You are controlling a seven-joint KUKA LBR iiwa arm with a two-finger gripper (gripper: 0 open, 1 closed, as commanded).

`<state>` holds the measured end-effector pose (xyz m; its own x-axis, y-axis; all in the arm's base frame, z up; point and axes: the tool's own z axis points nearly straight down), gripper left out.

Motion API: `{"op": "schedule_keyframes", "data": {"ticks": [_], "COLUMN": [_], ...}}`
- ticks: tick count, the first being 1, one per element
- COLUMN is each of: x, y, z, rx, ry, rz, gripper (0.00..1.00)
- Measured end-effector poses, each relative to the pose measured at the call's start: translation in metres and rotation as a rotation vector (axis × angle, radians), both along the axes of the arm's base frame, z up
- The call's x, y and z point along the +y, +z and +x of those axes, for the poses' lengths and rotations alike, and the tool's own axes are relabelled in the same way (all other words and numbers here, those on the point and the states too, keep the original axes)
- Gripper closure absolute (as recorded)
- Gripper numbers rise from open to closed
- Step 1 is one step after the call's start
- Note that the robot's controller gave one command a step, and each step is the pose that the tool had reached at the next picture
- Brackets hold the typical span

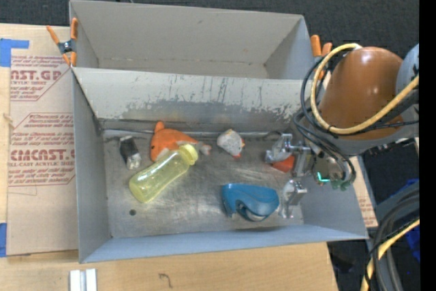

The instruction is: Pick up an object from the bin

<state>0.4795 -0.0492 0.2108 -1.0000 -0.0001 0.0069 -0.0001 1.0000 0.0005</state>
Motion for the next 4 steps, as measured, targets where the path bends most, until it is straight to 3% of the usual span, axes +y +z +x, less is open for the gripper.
{"op": "schedule_keyframes", "data": {"ticks": [1,2,3,4], "x": [0.000,0.006,0.021,0.021], "y": [0.003,-0.034,-0.115,-0.115], "z": [0.002,0.003,0.018,0.018], "rx": [-0.008,-0.013,-0.014,-0.013], "ry": [0.001,0.087,0.292,0.292], "rz": [-0.001,-0.001,0.004,0.004], "gripper": [0.00,0.00,1.00,1.00]}}
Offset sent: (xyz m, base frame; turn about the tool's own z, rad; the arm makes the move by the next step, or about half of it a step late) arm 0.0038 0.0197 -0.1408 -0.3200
